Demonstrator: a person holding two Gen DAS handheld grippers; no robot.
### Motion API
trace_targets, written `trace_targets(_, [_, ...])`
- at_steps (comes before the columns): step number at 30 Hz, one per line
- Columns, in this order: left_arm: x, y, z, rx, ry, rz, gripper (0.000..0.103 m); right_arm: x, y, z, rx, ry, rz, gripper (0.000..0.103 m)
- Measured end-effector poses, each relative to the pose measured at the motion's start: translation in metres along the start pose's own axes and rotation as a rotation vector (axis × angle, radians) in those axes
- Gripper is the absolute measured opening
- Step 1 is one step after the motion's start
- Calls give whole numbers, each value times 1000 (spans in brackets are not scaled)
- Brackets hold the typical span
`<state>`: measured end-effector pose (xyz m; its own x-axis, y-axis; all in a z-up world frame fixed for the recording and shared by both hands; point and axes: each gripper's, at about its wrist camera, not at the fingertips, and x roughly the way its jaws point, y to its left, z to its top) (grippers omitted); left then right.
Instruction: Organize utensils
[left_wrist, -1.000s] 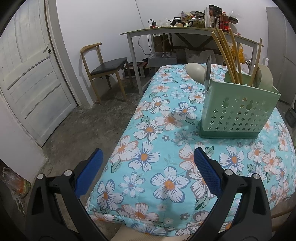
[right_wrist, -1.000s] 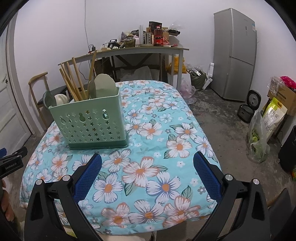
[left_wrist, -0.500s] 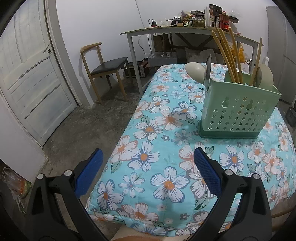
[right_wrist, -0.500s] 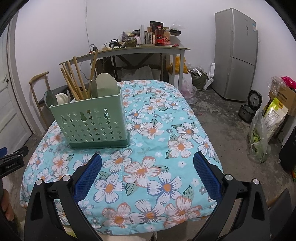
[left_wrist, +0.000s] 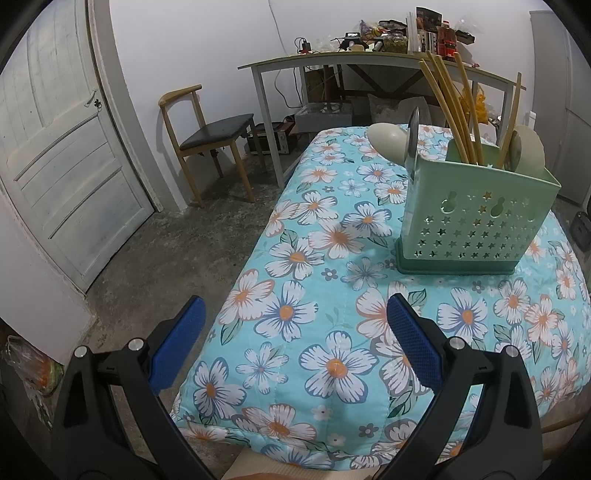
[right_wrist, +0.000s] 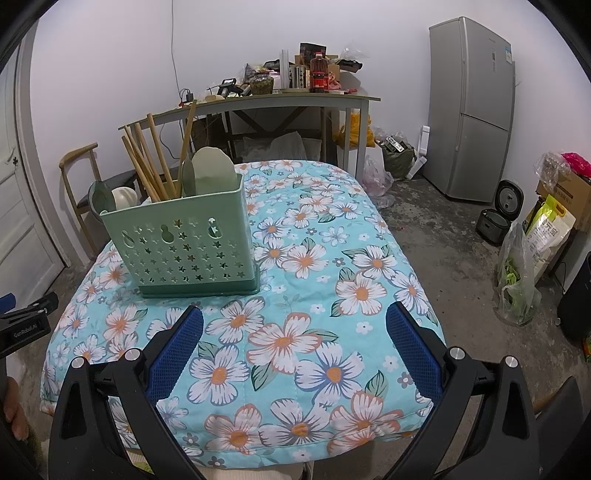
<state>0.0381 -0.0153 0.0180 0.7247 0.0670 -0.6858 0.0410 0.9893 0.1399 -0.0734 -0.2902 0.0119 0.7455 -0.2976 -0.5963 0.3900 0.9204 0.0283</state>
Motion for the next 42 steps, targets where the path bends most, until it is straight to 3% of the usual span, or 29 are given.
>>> trace_targets(42, [0,-6,1,13,3,-2,95,-1,5,4,-6,-6,5,96])
